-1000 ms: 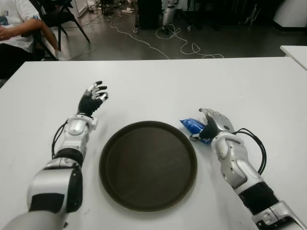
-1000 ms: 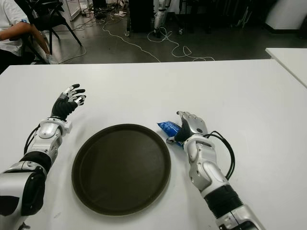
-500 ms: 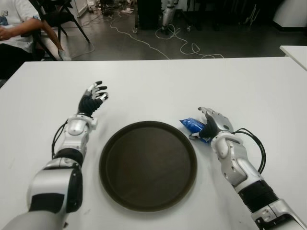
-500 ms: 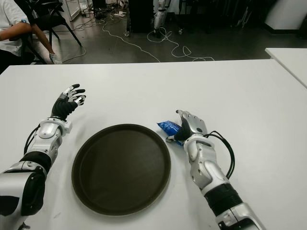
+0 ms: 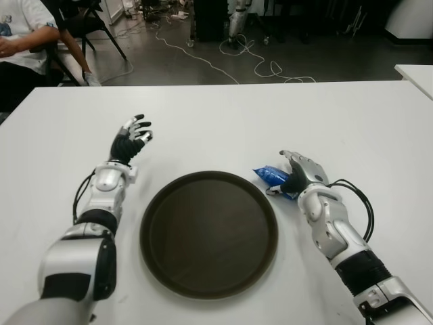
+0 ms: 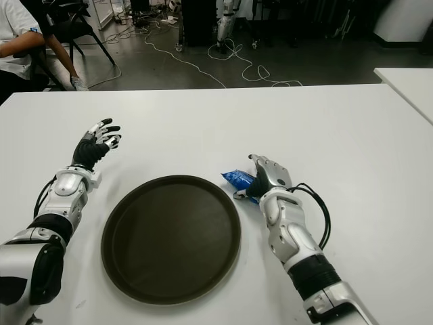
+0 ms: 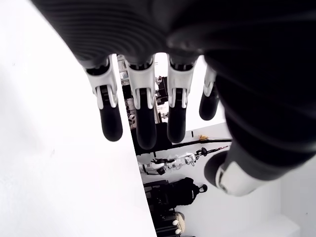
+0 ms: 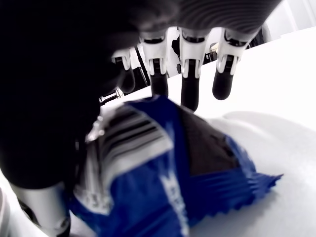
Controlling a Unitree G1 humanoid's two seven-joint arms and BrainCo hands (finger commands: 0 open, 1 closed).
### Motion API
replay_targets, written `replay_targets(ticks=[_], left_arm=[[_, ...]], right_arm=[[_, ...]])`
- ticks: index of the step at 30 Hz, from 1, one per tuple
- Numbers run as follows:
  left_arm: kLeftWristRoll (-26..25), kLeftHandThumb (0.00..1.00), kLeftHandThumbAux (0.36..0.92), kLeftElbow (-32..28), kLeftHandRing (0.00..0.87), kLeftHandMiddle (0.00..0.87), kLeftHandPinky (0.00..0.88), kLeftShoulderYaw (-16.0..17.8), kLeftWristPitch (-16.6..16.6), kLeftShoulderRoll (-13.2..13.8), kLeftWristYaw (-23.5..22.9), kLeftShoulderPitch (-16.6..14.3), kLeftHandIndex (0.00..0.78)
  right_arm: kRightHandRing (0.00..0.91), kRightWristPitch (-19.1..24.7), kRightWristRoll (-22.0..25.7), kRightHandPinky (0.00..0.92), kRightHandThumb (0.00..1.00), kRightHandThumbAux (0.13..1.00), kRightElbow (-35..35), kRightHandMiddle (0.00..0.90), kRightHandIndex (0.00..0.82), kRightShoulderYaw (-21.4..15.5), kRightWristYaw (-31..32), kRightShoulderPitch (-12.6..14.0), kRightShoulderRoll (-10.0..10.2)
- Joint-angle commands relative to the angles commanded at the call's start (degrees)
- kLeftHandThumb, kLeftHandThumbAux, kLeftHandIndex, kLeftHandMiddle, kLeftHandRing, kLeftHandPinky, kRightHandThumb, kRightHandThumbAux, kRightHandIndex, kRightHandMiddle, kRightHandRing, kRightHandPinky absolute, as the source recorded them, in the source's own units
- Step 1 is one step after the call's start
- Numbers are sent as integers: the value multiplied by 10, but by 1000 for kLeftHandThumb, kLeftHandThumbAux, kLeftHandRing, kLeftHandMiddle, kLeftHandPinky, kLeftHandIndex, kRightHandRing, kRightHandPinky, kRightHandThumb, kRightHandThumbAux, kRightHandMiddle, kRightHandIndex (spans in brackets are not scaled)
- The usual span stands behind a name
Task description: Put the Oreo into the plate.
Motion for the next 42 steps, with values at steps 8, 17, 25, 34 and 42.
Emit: replay_targets(ticks=[8,17,25,34,42], left_arm=[[0,154,693,-1,212,215,225,1,-3,0,-1,1,124],[0,163,697,-1,222,227,239,3,-5,-2,1,1,143],[3,161,694,0,214,223,228,1,-4,-1,3,1,142],[0,154,673,-1,212,217,229,3,-3,-3,0,1,133],[5,145,681,-2,212,219,223,-1,-4,-2,4,1,138]], right_arm=[[190,8,-5,199,0,764,4,179,146,3,2,-4,-1],[194,16,-5,198,0,756,5,185,158,7,7,-6,-5],[161,40,-7,131,0,741,-5,169,155,12,52,-14,-19],[113,49,-3,80,0,743,-22,123,116,11,99,-19,-34],[120,56,7,70,0,750,-43,135,131,1,133,-19,-41]])
